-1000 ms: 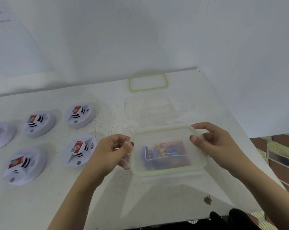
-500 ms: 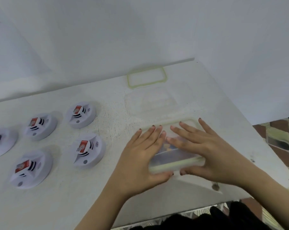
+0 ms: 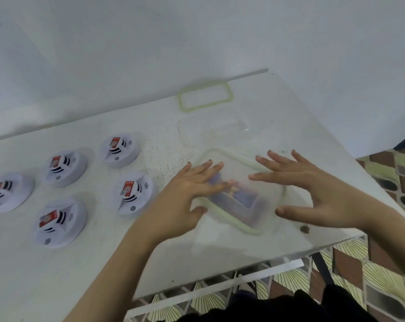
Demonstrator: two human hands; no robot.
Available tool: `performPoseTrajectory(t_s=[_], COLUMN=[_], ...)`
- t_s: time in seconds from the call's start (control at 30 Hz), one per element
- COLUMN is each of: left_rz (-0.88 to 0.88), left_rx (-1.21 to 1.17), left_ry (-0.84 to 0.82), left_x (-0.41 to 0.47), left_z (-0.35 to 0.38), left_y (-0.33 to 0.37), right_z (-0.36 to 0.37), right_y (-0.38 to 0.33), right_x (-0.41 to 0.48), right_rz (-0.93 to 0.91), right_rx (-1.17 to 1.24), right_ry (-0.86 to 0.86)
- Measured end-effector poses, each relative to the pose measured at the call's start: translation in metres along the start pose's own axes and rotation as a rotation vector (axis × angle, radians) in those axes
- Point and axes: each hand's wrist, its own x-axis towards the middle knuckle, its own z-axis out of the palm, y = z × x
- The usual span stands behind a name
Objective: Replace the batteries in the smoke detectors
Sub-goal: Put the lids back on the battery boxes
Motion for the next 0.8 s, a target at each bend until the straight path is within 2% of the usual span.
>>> performPoseTrajectory(t_s=[0.1,0.17,0.27,0.37,0.53,0.8], left_rz=[-0.032,-0.061,-0.039,-0.043,-0.054,0.058], left_rx=[0.06,0.007,-0.083,-0.002,0.036,0.141], left_ry=[0.21,0.266,0.181,0.123,0.283,0.311], left_x=[-0.014,-0.023,-0.038,-0.047,-0.048,-0.049], left_z=[-0.001,0.002,0.013,0.033,0.048,0.048], left_y=[-0.002,0.005,0.023,0.027,0.031,0.021], right_z=[0.015,0.033,0.057,0.072,0.086,0.097], right_y=[-0.009,-0.018,-0.027,-0.032,-0.035,-0.04], right_x=[-0.015,-0.02,-0.023,-0.025,-0.02,-0.016], right_rz=[0.011,0.016,-0.008,-0.037,-0.066,-0.061], right_rx=[-0.049,-0.08,-0.107,-0.173,-0.329,-0.433], right_ry=[-0.082,0.006,0.206,0.25,0.49,0.642])
